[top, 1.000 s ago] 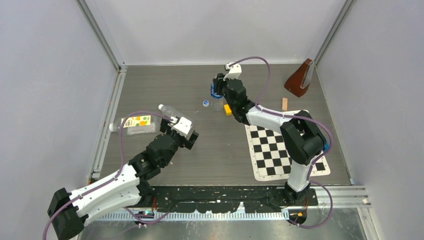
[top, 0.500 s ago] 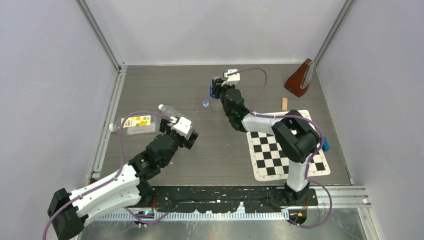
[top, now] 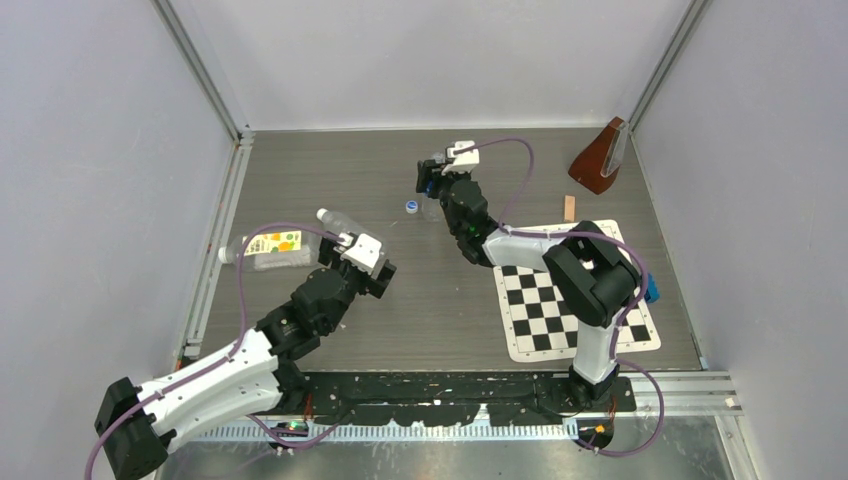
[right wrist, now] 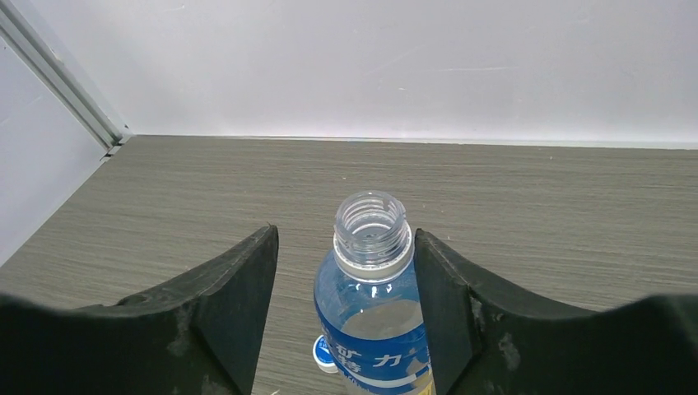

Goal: Unscrew the bottle caps
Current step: Place the plastic bottle at the center of the board.

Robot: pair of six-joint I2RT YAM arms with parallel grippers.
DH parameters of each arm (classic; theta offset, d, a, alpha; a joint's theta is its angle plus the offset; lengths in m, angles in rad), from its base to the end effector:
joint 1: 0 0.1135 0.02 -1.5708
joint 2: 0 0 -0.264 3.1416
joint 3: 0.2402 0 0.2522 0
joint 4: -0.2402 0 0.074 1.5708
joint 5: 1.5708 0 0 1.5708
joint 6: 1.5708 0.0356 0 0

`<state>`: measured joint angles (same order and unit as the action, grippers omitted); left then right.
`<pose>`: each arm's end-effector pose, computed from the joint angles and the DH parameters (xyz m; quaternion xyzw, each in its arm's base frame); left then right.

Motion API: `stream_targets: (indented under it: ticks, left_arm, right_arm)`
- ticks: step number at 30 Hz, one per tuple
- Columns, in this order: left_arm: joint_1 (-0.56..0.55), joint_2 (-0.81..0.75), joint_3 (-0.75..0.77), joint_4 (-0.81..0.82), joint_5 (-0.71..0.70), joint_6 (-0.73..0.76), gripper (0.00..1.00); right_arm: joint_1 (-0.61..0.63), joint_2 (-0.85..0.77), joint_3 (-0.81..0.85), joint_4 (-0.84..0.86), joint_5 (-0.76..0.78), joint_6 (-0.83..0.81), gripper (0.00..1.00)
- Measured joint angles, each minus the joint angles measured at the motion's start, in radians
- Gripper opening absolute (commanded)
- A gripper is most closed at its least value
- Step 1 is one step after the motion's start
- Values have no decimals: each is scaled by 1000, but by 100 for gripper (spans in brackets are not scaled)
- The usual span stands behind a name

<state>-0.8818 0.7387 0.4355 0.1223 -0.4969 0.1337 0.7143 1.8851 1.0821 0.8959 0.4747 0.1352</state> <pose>0.1276 -0.1282 0.2564 0.2244 0.7271 -0.0510 0.6468 0.3281 0.2629 0.2398 -0.0203 0.6770 0.1518 0.7199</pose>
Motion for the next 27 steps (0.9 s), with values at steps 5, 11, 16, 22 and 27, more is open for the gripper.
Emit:
stream_targets:
  ticks: [5, 11, 16, 22, 27]
  left_arm:
    - [0, -5, 0, 0, -1, 0, 100]
    - [0, -6, 0, 0, -9, 0, 100]
    - [0, -6, 0, 0, -23, -3, 100]
    - [0, -5, 0, -1, -40, -6, 100]
    - [0, -6, 0, -1, -53, -21, 100]
  right_arm:
    - [0, -9, 0, -23, 1, 3, 75]
    - [0, -31, 5, -123, 3, 12, 86]
    - [0, -35, 5, -242, 2, 21, 89]
    - [0, -69, 12, -336, -2, 24, 90]
    - [0, -108, 23, -374, -6, 26, 90]
